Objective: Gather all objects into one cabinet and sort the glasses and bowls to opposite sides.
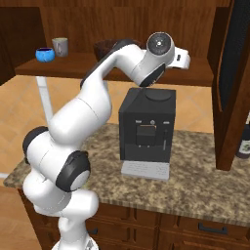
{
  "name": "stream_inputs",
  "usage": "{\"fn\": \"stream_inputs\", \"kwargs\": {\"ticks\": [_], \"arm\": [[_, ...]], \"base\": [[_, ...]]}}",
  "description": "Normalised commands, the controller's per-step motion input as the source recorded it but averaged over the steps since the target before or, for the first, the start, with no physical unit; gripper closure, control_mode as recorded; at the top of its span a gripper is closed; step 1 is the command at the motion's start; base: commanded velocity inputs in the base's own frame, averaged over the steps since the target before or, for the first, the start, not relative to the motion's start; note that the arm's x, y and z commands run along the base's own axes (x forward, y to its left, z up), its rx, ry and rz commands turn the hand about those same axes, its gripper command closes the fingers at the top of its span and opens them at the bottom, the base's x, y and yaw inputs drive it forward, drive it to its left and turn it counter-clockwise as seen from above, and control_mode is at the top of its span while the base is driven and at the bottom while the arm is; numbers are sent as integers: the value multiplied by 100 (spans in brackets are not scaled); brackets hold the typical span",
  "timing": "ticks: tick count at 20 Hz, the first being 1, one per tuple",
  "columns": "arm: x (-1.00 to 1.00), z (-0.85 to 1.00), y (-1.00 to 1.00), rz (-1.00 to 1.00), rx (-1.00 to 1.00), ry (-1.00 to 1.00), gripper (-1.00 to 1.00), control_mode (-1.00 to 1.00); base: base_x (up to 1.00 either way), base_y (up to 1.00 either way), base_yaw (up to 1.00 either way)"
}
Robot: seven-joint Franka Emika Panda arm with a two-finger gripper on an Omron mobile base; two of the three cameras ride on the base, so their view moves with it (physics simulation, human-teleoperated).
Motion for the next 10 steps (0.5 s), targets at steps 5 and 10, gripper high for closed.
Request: {"fn": "stream_inputs", "kwargs": {"ticks": [5,10], "arm": [[23,-4,0,0,0,0,-100,-100],[23,-4,0,1,0,0,-100,-100]], "base": [[0,0,0],[0,0,0]]}}
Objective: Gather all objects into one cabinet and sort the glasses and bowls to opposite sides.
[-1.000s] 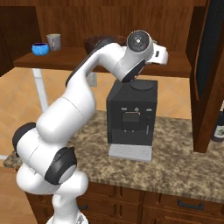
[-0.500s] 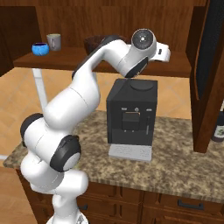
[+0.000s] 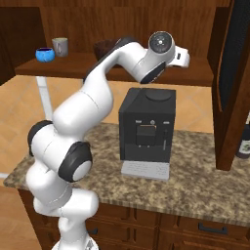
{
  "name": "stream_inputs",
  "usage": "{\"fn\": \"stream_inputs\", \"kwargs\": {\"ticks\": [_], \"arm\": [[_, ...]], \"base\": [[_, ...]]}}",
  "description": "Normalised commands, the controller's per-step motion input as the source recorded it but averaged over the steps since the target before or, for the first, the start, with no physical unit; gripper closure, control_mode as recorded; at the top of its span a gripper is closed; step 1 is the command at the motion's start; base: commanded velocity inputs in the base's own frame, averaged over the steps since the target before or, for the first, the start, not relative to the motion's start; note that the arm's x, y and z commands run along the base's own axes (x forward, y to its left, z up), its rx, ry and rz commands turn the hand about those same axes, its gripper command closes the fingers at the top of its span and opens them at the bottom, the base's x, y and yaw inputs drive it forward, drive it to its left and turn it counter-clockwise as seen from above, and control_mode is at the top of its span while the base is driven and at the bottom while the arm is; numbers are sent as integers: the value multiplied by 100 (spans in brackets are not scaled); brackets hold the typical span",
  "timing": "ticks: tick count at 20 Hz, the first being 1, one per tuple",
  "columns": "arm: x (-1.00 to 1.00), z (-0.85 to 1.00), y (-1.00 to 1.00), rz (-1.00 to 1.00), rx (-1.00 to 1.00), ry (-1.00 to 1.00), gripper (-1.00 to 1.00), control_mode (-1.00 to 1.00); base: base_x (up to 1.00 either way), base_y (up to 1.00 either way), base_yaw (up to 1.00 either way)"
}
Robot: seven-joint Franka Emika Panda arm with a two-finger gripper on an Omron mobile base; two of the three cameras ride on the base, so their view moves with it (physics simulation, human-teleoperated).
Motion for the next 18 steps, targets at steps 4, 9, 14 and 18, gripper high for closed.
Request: {"fn": "stream_inputs", "kwargs": {"ticks": [4,9,14,18], "arm": [[26,-1,0,0,0,0,-100,-100],[30,0,0,0,0,0,-100,-100],[14,0,0,0,0,0,-100,-100],[4,0,0,1,0,0,-100,-100]], "base": [[0,0,0],[0,0,0],[0,0,0],[0,0,0]]}}
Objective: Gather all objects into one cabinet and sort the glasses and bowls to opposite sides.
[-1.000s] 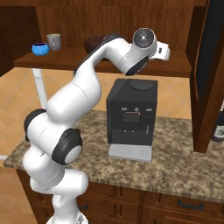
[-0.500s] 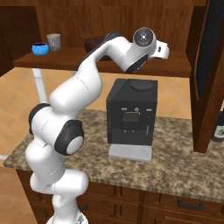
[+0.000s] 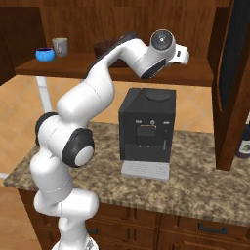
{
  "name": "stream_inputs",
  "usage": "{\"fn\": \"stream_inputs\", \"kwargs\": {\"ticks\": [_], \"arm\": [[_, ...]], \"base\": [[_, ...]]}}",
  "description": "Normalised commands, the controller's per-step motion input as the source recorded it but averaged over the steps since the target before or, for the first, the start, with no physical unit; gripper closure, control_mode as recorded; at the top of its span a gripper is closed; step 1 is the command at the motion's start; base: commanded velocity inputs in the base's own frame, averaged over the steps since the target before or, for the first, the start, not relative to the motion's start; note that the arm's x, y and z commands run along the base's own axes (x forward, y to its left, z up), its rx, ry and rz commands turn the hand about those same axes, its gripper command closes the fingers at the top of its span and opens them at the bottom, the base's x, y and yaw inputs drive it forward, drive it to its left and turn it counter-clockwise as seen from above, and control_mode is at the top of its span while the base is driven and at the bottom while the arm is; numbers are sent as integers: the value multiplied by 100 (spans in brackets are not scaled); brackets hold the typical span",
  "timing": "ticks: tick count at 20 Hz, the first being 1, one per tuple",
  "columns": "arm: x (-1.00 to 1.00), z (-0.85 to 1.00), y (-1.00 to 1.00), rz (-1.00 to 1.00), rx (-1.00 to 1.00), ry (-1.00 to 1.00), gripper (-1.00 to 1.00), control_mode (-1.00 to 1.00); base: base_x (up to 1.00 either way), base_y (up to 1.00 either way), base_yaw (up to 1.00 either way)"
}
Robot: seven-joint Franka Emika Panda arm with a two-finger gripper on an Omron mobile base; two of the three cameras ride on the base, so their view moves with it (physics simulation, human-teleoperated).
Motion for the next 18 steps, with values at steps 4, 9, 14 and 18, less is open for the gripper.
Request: {"fn": "stream_inputs", "kwargs": {"ticks": [4,9,14,18], "arm": [[2,0,0,0,0,0,-100,-100],[7,0,1,2,0,0,-100,-100],[5,0,7,2,0,0,-100,-100],[7,0,0,1,0,0,-100,-100]], "base": [[0,0,0],[0,0,0],[0,0,0],[0,0,0]]}}
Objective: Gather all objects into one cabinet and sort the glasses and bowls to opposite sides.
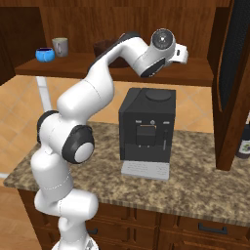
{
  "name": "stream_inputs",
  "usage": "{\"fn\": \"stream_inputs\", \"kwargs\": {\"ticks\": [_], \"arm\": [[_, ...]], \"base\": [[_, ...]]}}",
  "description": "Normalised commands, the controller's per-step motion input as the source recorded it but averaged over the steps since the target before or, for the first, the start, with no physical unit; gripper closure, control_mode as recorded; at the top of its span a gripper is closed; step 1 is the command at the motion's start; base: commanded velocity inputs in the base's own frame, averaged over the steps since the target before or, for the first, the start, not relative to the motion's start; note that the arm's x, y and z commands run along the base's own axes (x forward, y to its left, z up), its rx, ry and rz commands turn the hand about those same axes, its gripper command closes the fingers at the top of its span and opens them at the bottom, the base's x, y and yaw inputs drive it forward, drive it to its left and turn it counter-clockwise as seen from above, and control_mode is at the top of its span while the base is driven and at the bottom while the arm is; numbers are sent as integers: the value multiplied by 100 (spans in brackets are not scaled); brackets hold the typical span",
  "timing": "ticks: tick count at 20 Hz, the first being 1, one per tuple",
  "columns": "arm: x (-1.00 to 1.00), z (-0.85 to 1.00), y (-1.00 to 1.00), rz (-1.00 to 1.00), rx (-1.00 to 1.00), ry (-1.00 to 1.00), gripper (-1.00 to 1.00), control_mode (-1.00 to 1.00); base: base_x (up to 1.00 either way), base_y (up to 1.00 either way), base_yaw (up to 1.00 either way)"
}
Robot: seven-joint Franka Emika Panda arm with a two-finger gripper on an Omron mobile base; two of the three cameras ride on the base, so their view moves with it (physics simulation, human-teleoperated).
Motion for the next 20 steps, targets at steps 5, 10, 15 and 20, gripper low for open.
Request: {"fn": "stream_inputs", "kwargs": {"ticks": [5,10,15,20], "arm": [[16,0,0,0,0,0,-100,-100],[12,0,0,0,0,0,-100,-100],[1,0,0,0,0,0,-100,-100],[0,0,0,0,0,0,-100,-100]], "base": [[0,0,0],[0,0,0],[0,0,0],[0,0,0]]}}
